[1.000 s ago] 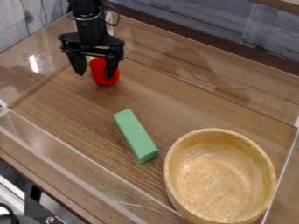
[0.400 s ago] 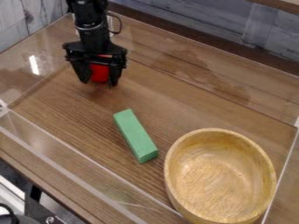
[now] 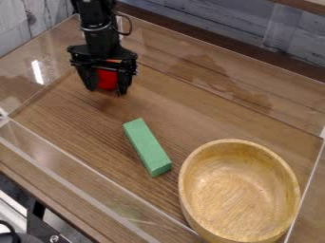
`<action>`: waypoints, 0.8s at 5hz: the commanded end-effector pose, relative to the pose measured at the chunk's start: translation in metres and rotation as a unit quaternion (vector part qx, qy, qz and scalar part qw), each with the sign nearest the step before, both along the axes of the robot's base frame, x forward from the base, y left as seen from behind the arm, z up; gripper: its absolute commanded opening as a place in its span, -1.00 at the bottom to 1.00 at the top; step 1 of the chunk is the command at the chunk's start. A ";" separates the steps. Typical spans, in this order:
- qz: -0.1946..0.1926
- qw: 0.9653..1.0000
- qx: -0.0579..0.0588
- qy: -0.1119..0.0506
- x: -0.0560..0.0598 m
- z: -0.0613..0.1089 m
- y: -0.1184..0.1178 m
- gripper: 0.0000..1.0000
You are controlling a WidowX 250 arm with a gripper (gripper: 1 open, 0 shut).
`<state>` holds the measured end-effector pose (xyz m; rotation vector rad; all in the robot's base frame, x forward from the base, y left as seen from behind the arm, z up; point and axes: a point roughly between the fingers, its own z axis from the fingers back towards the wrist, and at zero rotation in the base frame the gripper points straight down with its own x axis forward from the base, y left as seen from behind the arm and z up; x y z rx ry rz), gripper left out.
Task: Move the red fruit to the right
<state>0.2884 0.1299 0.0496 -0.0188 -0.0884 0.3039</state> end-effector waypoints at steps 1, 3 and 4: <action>-0.013 0.998 0.022 -0.049 0.013 0.036 0.012 1.00; -0.019 0.998 0.023 -0.050 0.013 0.027 -0.001 -1.00; -0.033 0.998 0.025 -0.046 0.017 0.014 0.003 -1.00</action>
